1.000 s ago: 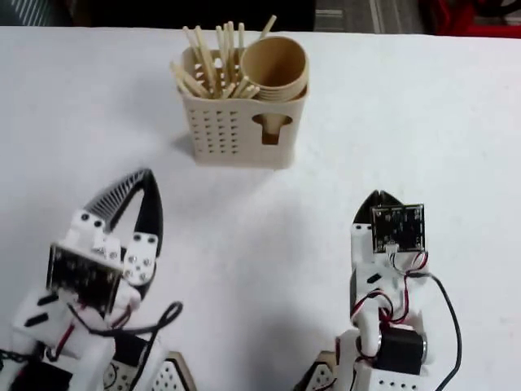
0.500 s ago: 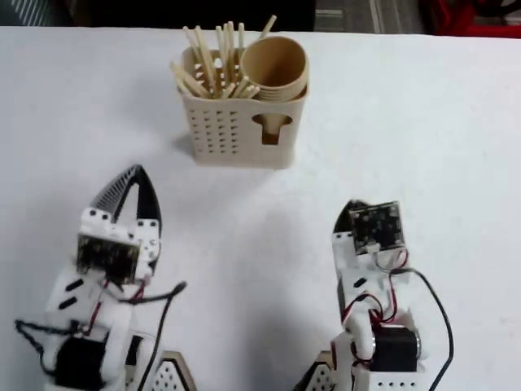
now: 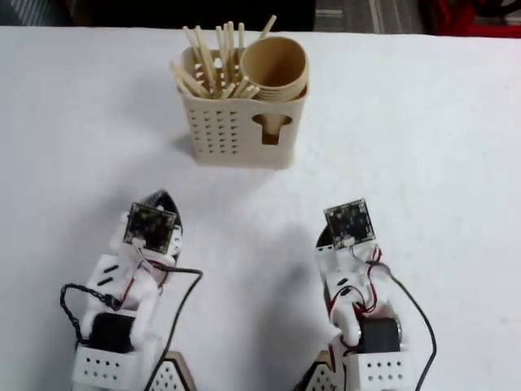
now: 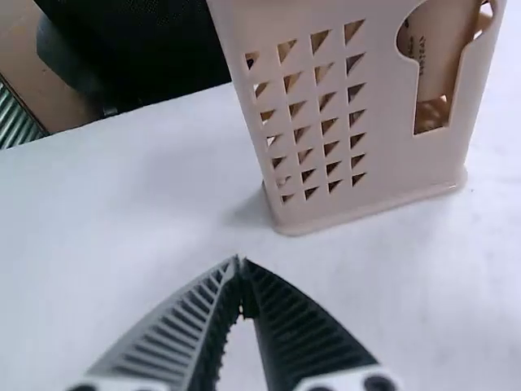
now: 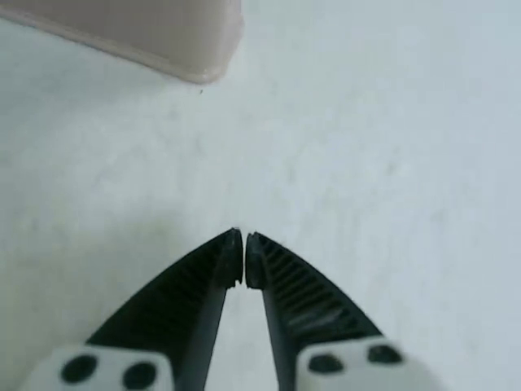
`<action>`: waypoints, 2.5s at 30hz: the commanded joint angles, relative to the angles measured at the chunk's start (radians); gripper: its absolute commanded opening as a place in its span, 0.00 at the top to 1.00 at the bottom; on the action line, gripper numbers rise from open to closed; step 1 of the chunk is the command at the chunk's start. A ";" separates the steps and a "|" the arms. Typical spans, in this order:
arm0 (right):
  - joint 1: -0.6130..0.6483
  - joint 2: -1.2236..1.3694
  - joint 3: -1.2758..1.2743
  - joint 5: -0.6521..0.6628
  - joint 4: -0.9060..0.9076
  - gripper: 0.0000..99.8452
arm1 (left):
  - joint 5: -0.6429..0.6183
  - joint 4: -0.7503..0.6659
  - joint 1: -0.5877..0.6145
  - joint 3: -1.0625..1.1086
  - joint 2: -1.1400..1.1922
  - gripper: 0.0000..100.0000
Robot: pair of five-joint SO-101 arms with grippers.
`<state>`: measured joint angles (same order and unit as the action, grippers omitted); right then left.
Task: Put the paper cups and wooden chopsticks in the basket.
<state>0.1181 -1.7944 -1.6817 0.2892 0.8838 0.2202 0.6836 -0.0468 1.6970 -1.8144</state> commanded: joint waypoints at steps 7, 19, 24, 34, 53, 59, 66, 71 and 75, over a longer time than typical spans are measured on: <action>0.005 -0.002 -0.009 -0.002 0.170 0.98 | -0.005 0.249 0.002 -0.005 -0.005 0.97; -0.002 -0.004 -0.009 -0.008 0.383 0.98 | -0.009 0.600 0.002 -0.005 -0.007 0.97; -0.002 -0.004 -0.009 -0.008 0.383 0.98 | -0.008 0.598 0.002 -0.005 -0.007 0.97; -0.002 -0.004 -0.009 -0.008 0.383 0.98 | -0.006 0.598 0.001 -0.005 -0.007 0.97; -0.002 -0.004 -0.009 -0.008 0.383 0.98 | -0.006 0.598 -0.001 -0.005 -0.007 0.97; -0.002 -0.004 -0.009 -0.008 0.383 0.98 | -0.006 0.598 -0.001 -0.005 -0.007 0.97; -0.002 -0.004 -0.009 -0.008 0.383 0.98 | -0.006 0.598 -0.001 -0.005 -0.007 0.97; -0.002 -0.004 -0.009 -0.008 0.383 0.98 | -0.006 0.598 -0.001 -0.005 -0.007 0.97; -0.002 -0.004 -0.009 -0.008 0.383 0.98 | -0.006 0.598 -0.001 -0.005 -0.007 0.97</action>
